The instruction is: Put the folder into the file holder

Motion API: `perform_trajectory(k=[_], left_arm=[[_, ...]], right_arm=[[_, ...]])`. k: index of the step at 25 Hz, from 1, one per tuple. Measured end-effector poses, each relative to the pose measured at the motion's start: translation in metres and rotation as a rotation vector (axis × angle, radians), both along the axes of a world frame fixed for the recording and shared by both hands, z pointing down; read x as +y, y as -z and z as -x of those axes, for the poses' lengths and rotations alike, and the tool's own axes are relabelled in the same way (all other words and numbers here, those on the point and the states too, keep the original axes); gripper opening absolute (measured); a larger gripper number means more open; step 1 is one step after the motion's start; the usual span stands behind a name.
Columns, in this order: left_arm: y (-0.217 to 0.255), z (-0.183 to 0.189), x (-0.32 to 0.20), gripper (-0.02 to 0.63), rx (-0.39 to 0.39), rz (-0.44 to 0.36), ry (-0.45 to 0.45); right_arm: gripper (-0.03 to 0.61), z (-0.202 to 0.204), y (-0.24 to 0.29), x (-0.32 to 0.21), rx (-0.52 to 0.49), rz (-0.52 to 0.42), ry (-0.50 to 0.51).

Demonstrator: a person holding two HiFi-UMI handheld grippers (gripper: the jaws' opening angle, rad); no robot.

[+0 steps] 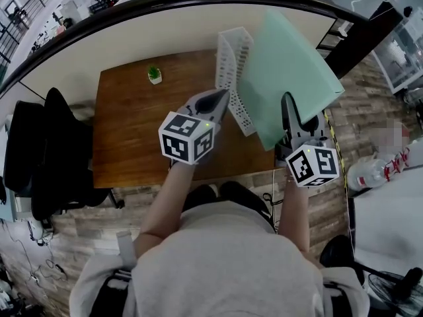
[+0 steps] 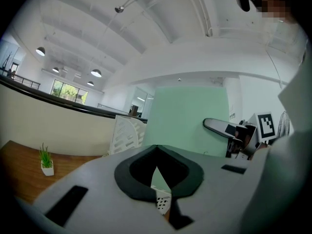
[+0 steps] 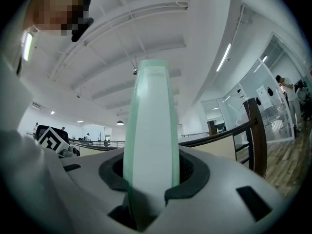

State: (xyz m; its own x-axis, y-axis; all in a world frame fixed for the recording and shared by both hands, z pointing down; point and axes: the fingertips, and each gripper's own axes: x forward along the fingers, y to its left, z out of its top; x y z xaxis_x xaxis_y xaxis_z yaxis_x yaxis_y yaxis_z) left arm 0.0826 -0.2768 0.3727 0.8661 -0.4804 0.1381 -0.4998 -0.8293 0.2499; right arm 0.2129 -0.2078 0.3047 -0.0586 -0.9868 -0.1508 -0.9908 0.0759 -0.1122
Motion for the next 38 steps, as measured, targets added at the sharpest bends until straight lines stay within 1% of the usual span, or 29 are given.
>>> perform_trajectory(k=[9,17,27,32,38], left_arm=[[-0.007,0.001,-0.007,0.014,-0.009,0.025,0.030],[-0.012,-0.003,-0.011,0.014,0.000,0.060,0.051],[-0.018,0.010,-0.028,0.014,-0.006,0.089,0.116],[-0.017,0.015,-0.036,0.014,0.002,0.090,0.133],[-0.016,0.012,-0.041,0.014,0.006,0.089,0.146]], right_arm=[[0.166,0.001,-0.006,-0.016,0.023,0.022,0.044],[0.166,0.004,-0.007,-0.039,0.034,0.039,0.098],[0.166,0.012,-0.009,-0.060,0.047,0.035,0.124],[0.166,0.019,-0.012,-0.074,0.063,0.040,0.140],[0.167,0.019,-0.013,-0.086,0.065,0.046,0.157]])
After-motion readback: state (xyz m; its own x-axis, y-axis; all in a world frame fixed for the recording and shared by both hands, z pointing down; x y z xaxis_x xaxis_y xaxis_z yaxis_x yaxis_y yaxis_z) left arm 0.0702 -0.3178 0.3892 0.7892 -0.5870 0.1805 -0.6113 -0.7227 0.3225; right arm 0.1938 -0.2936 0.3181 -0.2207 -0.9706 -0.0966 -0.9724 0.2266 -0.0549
